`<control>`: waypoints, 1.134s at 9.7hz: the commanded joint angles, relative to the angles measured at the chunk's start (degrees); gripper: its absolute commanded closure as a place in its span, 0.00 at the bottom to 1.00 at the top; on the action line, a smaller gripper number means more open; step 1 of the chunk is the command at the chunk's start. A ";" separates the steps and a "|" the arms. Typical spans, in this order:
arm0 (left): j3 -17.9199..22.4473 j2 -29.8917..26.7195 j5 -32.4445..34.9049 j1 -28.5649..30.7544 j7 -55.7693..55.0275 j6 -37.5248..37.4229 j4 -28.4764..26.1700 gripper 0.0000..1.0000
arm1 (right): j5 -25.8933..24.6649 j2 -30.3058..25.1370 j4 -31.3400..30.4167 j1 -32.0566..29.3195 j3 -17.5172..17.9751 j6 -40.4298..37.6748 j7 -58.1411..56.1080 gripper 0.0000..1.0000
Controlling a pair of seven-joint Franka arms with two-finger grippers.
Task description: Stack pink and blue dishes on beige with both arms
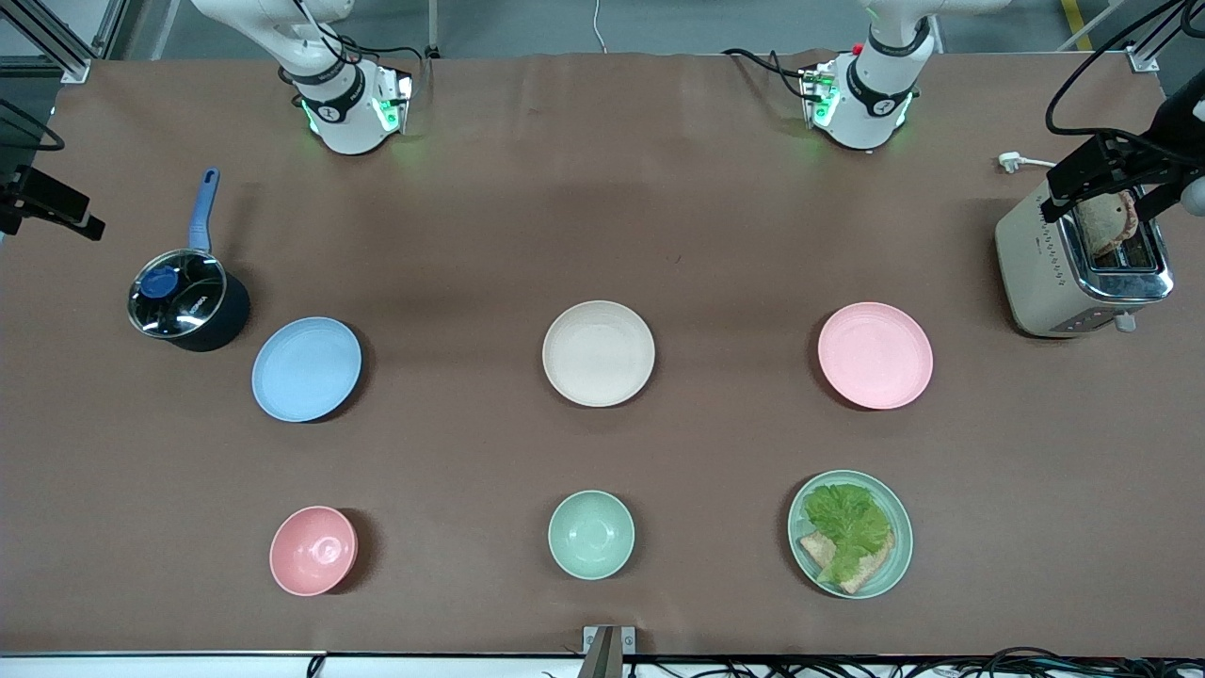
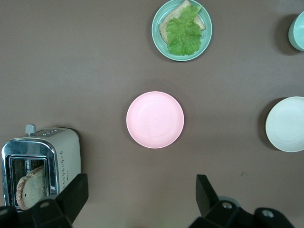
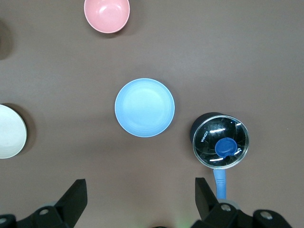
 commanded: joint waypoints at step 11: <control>11.60 4.14 -9.56 0.29 14.61 13.87 -17.25 0.00 | 3.21 8.48 -17.68 -3.92 -0.59 20.73 -9.91 0.00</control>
